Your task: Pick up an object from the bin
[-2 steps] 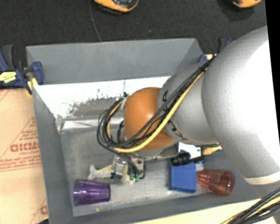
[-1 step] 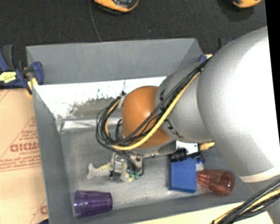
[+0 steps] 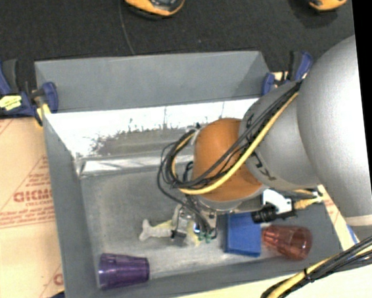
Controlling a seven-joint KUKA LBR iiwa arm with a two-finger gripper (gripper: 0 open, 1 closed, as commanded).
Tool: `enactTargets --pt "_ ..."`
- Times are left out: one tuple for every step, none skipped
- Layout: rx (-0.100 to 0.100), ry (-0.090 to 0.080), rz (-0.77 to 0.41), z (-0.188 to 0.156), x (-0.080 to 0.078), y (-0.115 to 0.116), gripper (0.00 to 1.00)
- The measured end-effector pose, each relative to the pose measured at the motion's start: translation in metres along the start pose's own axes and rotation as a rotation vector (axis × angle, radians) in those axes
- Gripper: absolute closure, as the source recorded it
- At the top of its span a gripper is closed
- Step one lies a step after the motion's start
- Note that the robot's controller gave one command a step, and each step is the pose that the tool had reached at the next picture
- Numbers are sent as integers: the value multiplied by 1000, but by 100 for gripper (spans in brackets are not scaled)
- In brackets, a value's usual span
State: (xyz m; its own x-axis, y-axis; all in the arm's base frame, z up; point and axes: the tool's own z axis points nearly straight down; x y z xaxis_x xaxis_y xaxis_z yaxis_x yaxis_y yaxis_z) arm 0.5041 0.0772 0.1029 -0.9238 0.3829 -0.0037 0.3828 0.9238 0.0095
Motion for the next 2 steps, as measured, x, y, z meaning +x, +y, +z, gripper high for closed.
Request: enactTargets --pt "0 -4 -64 -21 -13 9 100" --pt "1 0 9 -45 -3 1 100"
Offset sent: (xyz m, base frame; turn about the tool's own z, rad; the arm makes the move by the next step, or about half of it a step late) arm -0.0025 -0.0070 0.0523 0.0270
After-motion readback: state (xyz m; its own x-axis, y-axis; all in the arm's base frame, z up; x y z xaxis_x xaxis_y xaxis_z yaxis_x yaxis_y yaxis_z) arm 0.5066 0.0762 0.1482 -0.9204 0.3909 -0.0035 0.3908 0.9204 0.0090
